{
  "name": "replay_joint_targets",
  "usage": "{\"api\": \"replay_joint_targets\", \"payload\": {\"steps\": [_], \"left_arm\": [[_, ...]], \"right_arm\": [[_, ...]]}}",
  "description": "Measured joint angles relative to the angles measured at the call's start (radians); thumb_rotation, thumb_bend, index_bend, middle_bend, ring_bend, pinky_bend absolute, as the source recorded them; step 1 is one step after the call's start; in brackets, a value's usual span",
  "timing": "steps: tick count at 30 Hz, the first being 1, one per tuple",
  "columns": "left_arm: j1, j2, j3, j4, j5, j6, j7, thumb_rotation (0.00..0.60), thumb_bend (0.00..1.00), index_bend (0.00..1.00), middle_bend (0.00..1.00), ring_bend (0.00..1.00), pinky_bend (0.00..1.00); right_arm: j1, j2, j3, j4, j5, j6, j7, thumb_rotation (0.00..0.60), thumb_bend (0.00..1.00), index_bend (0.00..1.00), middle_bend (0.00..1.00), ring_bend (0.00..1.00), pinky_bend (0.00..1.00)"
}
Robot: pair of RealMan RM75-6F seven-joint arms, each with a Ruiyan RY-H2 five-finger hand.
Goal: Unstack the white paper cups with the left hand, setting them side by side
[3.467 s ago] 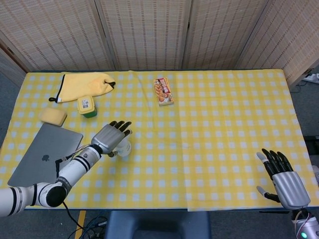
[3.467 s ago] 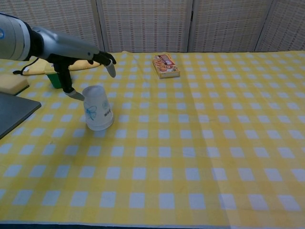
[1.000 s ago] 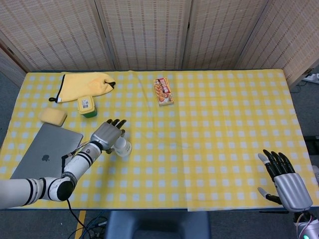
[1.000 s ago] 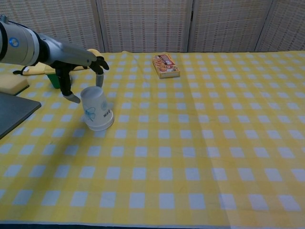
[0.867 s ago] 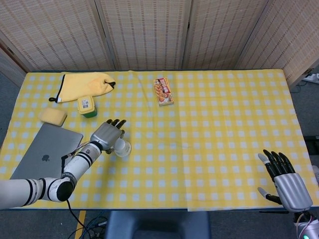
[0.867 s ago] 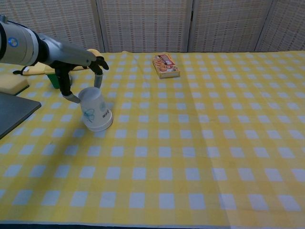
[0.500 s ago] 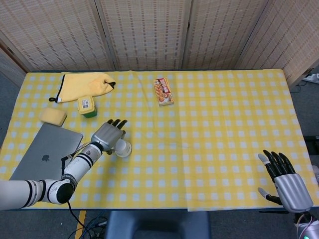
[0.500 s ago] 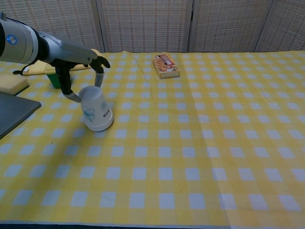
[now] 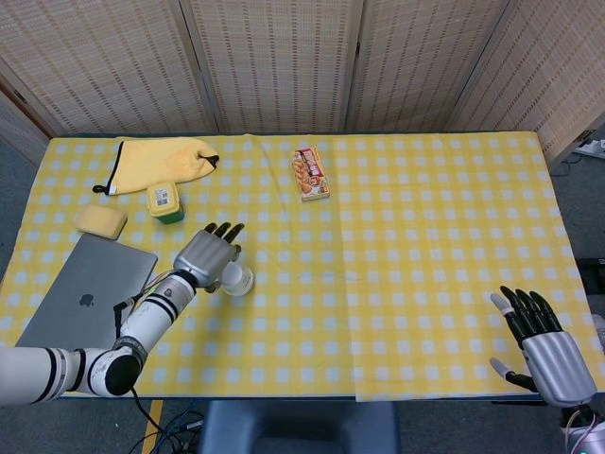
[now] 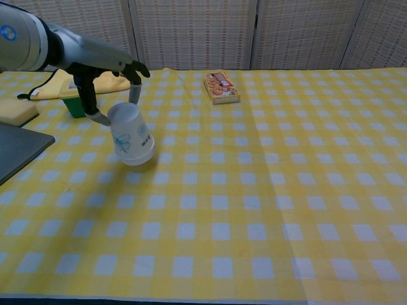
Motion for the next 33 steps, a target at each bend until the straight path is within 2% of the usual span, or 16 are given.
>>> {"api": "replay_joint_targets", "payload": {"steps": [18, 26, 33], "left_arm": [[-0.058, 0.024, -0.044, -0.043, -0.101, 0.028, 0.054, 0.600, 0.30, 0.40, 0.00, 0.00, 0.16], [-0.054, 0.009, -0.030, -0.012, -0.101, 0.018, 0.059, 0.600, 0.30, 0.40, 0.00, 0.00, 0.16], [-0.057, 0.054, -0.046, -0.071, -0.113, 0.042, 0.054, 0.600, 0.30, 0.40, 0.00, 0.00, 0.16]], "right_arm": [[0.003, 0.009, 0.004, 0.003, 0.005, -0.001, 0.022, 0.600, 0.19, 0.00, 0.00, 0.00, 0.00], [0.001, 0.007, 0.003, 0.001, 0.005, -0.001, 0.015, 0.600, 0.19, 0.00, 0.00, 0.00, 0.00], [0.006, 0.007, 0.004, 0.001, 0.007, -0.011, 0.016, 0.600, 0.19, 0.00, 0.00, 0.00, 0.00]]}}
